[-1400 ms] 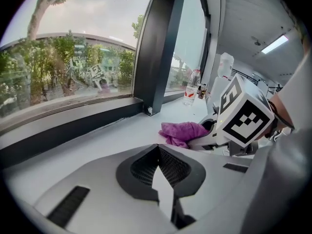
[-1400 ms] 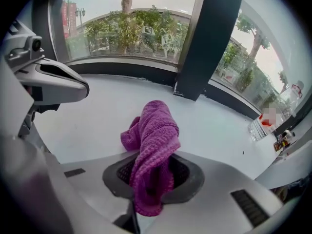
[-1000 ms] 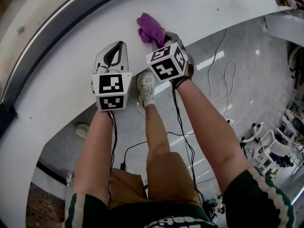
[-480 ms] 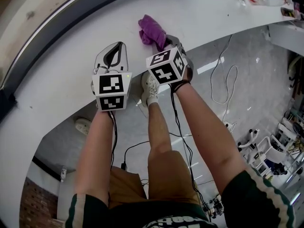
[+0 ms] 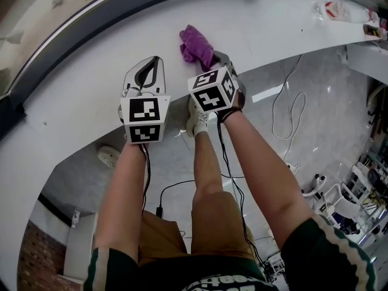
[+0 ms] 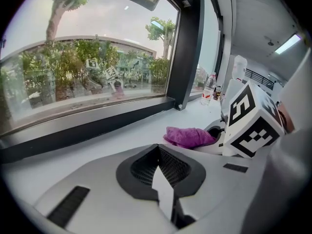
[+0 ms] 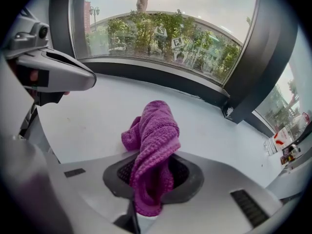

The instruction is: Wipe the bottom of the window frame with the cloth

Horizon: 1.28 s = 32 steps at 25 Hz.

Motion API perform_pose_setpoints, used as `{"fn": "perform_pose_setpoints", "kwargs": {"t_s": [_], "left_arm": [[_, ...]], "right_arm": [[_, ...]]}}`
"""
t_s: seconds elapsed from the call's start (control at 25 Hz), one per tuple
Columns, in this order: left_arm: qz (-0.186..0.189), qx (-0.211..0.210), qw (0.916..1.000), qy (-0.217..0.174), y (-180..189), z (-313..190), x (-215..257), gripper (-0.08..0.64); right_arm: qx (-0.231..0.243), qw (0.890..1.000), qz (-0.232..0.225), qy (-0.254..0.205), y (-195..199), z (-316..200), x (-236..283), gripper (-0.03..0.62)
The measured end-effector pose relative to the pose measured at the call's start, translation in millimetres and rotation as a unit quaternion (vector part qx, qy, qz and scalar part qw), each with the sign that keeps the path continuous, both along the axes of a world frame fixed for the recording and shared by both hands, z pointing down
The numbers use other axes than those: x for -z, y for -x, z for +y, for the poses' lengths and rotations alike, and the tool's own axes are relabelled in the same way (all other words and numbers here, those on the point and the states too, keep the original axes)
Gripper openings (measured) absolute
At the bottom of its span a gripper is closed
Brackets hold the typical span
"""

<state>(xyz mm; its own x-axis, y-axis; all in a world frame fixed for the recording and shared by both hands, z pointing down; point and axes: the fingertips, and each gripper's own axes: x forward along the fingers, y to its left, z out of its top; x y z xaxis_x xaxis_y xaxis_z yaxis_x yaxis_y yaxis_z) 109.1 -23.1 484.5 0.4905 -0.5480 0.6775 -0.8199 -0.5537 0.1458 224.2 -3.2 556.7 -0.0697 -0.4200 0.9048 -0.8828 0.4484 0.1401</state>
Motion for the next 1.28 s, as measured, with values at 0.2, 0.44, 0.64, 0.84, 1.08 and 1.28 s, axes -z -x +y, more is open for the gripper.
{"fn": "perform_pose_setpoints", "kwargs": {"t_s": [0.2,0.44,0.64,0.84,1.08,1.28], "left_arm": [[-0.005,0.013,0.9999,-0.001,24,5,1,0.009],[-0.007,0.031,0.9995,-0.002,49,9,2,0.009],[-0.011,0.04,0.9991,-0.006,69,13,4,0.009],[-0.013,0.051,0.9986,-0.006,90,18,4,0.009],[-0.01,0.067,0.9977,-0.008,119,22,6,0.009],[-0.01,0.073,0.9973,-0.007,141,27,6,0.009]], "right_arm": [[0.007,1.0,0.001,0.001,18,2,0,0.087],[0.019,1.0,0.0,0.003,40,4,-2,0.087],[0.027,1.0,-0.001,0.005,58,5,-2,0.087],[0.034,0.999,0.001,0.004,74,7,-2,0.087],[0.048,0.999,0.005,-0.001,102,8,0,0.087],[0.06,0.998,0.003,0.001,130,13,-1,0.087]]}}
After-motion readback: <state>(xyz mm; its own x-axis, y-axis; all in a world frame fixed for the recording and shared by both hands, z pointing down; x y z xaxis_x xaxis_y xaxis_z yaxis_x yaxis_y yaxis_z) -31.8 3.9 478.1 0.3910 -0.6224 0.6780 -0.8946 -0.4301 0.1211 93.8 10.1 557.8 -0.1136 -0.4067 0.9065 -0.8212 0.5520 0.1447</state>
